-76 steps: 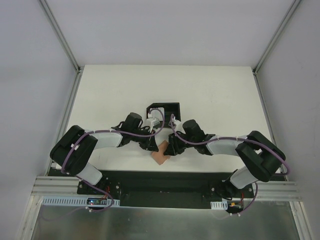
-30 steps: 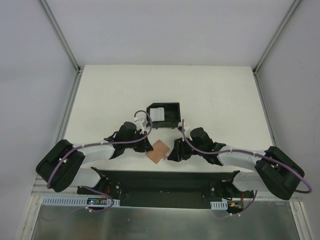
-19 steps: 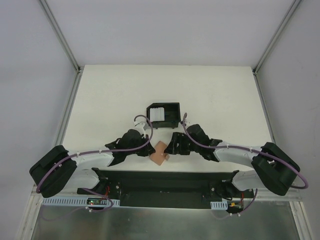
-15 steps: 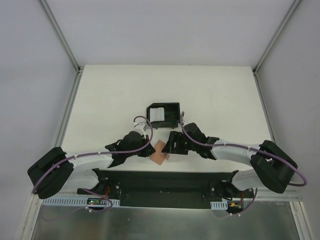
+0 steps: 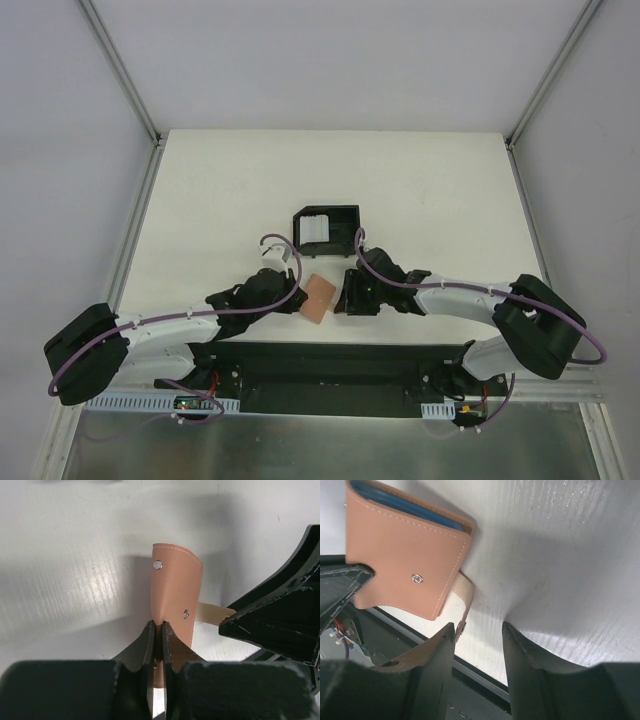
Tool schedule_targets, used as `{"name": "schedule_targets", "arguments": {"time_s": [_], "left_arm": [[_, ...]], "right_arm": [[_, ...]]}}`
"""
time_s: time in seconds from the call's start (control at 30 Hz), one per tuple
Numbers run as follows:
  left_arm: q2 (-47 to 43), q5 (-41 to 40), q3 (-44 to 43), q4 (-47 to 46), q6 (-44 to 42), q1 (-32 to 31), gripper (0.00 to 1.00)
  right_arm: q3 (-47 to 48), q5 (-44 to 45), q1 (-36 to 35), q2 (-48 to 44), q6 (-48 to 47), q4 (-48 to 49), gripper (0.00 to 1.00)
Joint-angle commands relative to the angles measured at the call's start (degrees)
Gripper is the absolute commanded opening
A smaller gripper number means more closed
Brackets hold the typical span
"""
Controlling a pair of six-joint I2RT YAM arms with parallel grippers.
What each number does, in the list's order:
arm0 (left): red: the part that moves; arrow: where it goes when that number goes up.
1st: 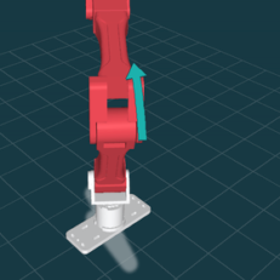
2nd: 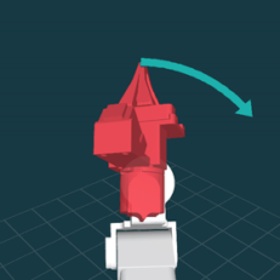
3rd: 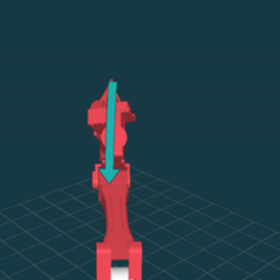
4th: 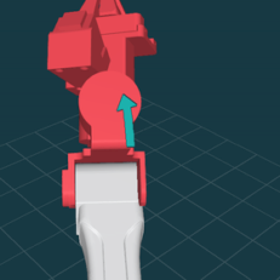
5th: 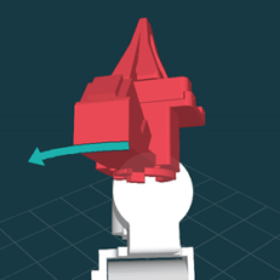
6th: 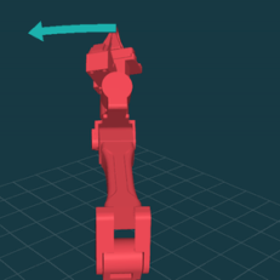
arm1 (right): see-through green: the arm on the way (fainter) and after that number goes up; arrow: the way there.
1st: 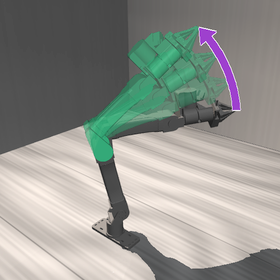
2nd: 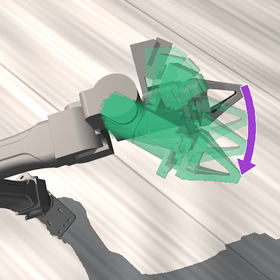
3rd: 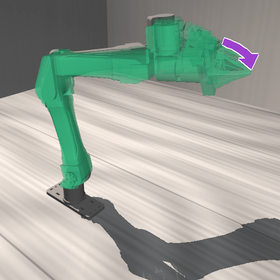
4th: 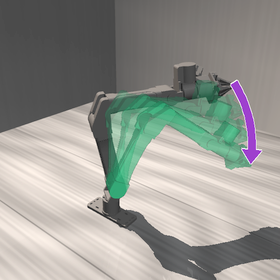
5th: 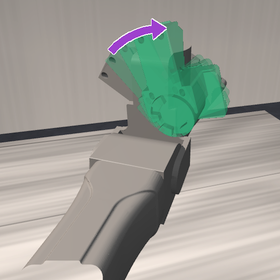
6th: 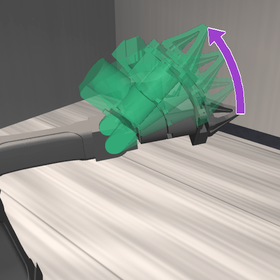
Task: Put the credit cards into the card holder
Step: Open the card holder at the center of the board.
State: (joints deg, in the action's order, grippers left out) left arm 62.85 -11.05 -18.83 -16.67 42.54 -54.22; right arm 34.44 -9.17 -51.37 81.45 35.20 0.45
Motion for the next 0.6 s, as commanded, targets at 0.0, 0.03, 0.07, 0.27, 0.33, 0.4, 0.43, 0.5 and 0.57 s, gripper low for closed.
{"name": "schedule_targets", "arguments": {"time_s": [0.0, 0.03, 0.07, 0.27, 0.33, 0.4, 0.43, 0.5, 0.57], "left_arm": [[-1.85, -3.01, -0.33, 0.41, -0.09, -0.72, 0.0], [-1.85, -3.1, -0.33, 0.58, -0.09, -0.8, 0.0], [-1.77, -3.19, -0.33, 0.67, -0.09, -0.72, 0.0], [-1.41, -2.75, -0.24, 0.67, -0.09, -0.8, 0.0], [-1.24, -2.49, -0.16, 0.58, -0.36, -0.89, 0.0], [-1.06, -2.14, -0.15, 0.32, -0.62, -0.98, 0.0], [-0.8, -2.05, -0.24, 0.23, -0.62, -0.98, 0.0], [-0.28, -1.61, -0.33, 0.14, -0.71, -1.07, 0.0], [0.43, -1.17, -0.59, -0.03, -0.8, -0.98, 0.0]], "right_arm": [[1.86, 1.35, -0.48, -0.33, -0.13, -2.12, 0.43], [1.69, 1.43, -0.48, -0.5, 0.04, -2.12, 0.42], [1.6, 1.61, -0.39, -0.59, -0.04, -2.12, 0.41], [1.95, 2.31, -0.48, -0.06, -1.8, -0.98, 0.37], [2.47, 2.4, -0.31, 0.55, -2.33, -0.71, 0.38], [3.0, 2.75, -0.39, 0.99, -3.29, 0.77, 0.37], [3.53, 2.58, -0.13, 1.34, -3.56, 0.87, 0.37], [4.58, 1.97, 0.13, 2.13, -3.91, 1.05, 0.36], [5.11, 1.35, 0.48, 2.92, -4.09, 1.66, 0.34]]}}
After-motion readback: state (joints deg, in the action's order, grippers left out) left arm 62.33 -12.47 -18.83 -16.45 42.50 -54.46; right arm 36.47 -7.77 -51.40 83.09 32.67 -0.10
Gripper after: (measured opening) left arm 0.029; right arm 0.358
